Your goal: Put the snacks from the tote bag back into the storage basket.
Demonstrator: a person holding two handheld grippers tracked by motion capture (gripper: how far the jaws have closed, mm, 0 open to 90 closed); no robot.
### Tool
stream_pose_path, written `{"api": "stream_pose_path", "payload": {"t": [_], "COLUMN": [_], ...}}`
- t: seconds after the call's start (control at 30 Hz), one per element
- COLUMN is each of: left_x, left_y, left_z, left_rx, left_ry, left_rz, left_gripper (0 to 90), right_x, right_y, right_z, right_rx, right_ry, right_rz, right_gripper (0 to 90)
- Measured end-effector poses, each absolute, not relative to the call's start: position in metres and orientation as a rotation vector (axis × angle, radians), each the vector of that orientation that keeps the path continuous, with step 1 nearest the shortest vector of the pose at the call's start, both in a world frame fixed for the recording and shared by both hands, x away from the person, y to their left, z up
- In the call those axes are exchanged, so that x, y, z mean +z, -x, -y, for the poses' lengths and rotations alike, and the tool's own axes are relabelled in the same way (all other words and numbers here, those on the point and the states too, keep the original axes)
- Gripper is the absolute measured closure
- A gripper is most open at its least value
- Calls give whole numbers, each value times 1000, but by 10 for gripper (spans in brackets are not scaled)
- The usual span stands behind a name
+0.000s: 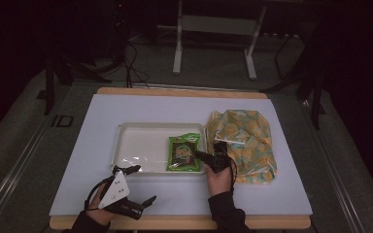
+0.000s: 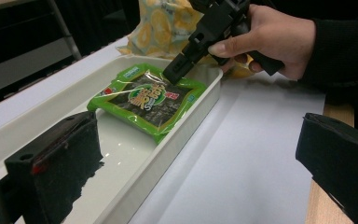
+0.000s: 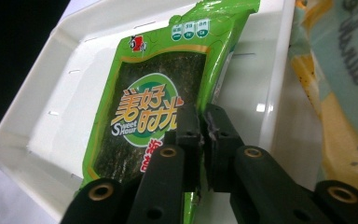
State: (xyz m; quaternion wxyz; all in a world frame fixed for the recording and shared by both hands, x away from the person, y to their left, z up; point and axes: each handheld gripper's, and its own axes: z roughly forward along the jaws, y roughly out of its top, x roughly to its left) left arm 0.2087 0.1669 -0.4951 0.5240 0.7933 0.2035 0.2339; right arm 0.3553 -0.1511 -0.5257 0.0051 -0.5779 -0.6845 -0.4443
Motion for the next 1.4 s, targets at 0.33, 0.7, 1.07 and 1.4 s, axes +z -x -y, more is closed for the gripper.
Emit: {"api": "stream_pose_path", "payload": {"t": [0.33, 0.7, 1.07, 1.4], "left_x": [-495, -495, -495, -495], "left_y": [-209, -209, -209, -209], "left_z": [-167, -167, -167, -167], "left_rx": [560, 559, 559, 559], "left_ry": [-1899, -1900, -1901, -1902], "left_rz": [-486, -486, -484, -482], "left_gripper": [5, 4, 4, 5], "right_x": [-520, -501, -473, -440], "right_y": [-355, -353, -355, -359], "right_z": [147, 143, 136, 150], "right_rx": [-1388, -1430, -1442, -1590], "right_ry": [1781, 1720, 1590, 1539], "right_rz": [2228, 2307, 2466, 2541], "right_gripper": [725, 613, 437, 247]}}
